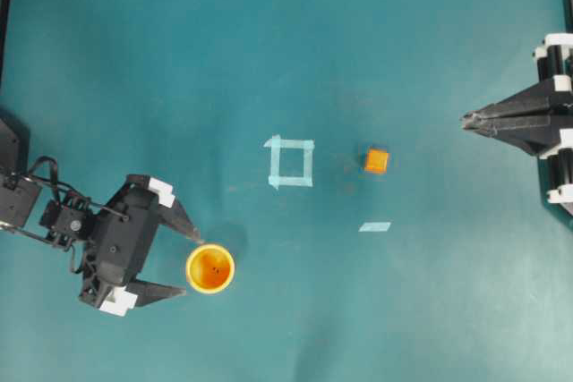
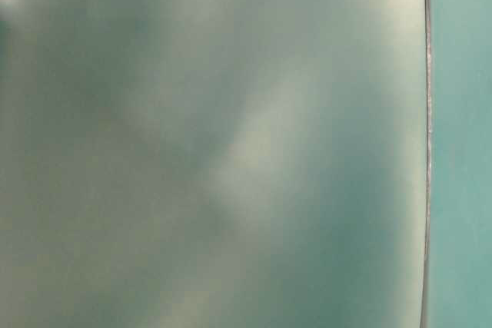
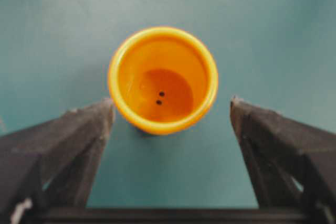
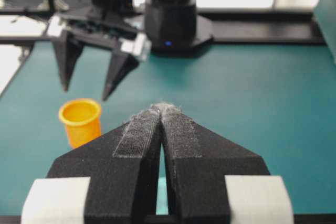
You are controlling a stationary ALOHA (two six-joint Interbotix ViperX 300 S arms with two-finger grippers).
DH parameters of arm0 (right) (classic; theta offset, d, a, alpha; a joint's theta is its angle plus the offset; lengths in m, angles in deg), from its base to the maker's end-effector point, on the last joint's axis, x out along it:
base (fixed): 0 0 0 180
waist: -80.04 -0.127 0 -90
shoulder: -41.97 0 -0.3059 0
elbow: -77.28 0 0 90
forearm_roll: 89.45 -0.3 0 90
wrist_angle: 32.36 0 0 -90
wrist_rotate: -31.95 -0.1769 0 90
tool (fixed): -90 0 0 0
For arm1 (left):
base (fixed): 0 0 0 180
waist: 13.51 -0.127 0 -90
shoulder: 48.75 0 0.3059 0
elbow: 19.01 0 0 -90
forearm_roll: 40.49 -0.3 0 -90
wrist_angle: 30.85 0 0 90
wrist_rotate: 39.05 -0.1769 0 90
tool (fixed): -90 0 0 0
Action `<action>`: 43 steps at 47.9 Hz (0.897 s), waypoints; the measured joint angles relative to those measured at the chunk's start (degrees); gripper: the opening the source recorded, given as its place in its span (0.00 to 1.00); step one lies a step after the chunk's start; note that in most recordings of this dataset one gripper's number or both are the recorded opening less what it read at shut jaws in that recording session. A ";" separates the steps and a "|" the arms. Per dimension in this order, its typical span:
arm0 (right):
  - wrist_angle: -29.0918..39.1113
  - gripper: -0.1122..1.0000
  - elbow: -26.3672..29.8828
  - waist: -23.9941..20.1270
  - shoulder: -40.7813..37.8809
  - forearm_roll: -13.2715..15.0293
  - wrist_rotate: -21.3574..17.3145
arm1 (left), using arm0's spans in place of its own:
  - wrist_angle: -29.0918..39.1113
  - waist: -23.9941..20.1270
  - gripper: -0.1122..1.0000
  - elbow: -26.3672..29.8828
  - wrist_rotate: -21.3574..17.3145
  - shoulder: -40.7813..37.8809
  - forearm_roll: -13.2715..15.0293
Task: Move the cup toward the block with left arm.
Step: 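Move the left gripper over the yellow cup and close on its rim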
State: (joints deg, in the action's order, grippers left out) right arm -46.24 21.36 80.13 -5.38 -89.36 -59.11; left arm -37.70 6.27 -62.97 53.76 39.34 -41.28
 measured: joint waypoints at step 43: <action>0.35 0.10 0.44 0.00 -0.09 -0.09 -1.05 | -13.18 -1.14 0.87 5.45 0.53 -15.82 0.00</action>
State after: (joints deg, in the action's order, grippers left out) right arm -45.89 21.80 80.13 -5.47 -89.45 -60.16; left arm -50.89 5.12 -57.52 54.29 23.52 -41.28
